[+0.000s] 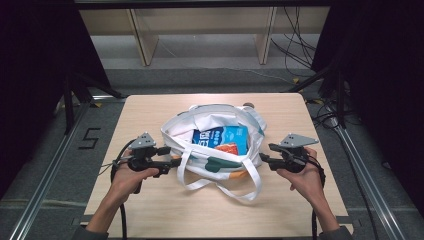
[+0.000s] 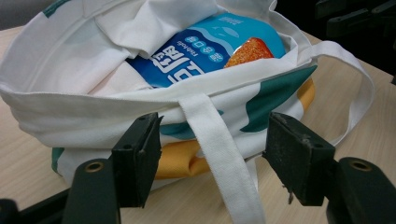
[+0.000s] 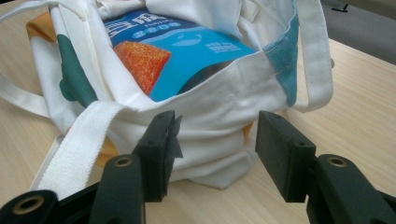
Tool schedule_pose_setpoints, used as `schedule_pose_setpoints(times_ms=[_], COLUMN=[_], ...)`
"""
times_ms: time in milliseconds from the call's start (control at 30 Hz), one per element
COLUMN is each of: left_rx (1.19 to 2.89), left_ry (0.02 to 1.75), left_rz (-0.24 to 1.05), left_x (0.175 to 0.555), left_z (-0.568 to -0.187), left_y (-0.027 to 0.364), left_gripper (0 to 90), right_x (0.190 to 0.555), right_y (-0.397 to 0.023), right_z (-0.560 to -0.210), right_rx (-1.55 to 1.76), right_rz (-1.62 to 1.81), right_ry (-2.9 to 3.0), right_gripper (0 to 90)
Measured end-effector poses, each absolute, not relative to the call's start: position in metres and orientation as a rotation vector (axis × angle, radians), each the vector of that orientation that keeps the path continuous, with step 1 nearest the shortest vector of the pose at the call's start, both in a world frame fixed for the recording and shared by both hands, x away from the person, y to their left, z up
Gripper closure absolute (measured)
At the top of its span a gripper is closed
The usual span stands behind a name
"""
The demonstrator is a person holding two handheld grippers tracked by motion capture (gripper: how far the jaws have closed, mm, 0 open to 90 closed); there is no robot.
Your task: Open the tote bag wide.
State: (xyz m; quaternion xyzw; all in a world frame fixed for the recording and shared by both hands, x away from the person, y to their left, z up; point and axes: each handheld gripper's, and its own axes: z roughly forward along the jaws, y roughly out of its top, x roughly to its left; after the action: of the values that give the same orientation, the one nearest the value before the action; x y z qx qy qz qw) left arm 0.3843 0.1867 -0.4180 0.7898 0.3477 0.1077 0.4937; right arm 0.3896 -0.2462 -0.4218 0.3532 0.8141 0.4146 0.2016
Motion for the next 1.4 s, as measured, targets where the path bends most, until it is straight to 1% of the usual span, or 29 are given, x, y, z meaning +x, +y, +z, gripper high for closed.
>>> schedule_pose_setpoints(times_ms=[100,133,633,1067,1133,1267,1400], left_rx=[1.942,1.919,1.934,1.946,1.936,1.938,1.946], left_ry=[0.850,0.849,0.839,0.839,0.834,0.818,0.823], left_rz=[0.271,0.259,0.258,0.249,0.249,0.264,0.245], left_x=[0.383,0.382,0.372,0.362,0.360,0.356,0.352], left_z=[-0.419,-0.421,-0.425,-0.427,-0.428,-0.428,-0.430], left_y=[0.186,0.185,0.184,0.183,0.182,0.181,0.180], left_gripper=[33.9,33.4,30.2,29.2,29.1,28.7,28.3], right_x=[0.388,0.388,0.381,0.374,0.375,0.371,0.368], right_y=[-0.246,-0.247,-0.251,-0.254,-0.256,-0.256,-0.256], right_z=[-0.422,-0.422,-0.428,-0.431,-0.431,-0.432,-0.433], right_rx=[0.989,0.984,1.041,1.060,1.021,1.057,1.061], right_rz=[1.160,1.154,1.158,1.165,1.157,1.165,1.166], right_ry=[2.272,2.276,2.275,2.270,2.270,2.271,2.269], right_gripper=[47.9,47.5,43.1,40.4,40.3,39.7,39.4])
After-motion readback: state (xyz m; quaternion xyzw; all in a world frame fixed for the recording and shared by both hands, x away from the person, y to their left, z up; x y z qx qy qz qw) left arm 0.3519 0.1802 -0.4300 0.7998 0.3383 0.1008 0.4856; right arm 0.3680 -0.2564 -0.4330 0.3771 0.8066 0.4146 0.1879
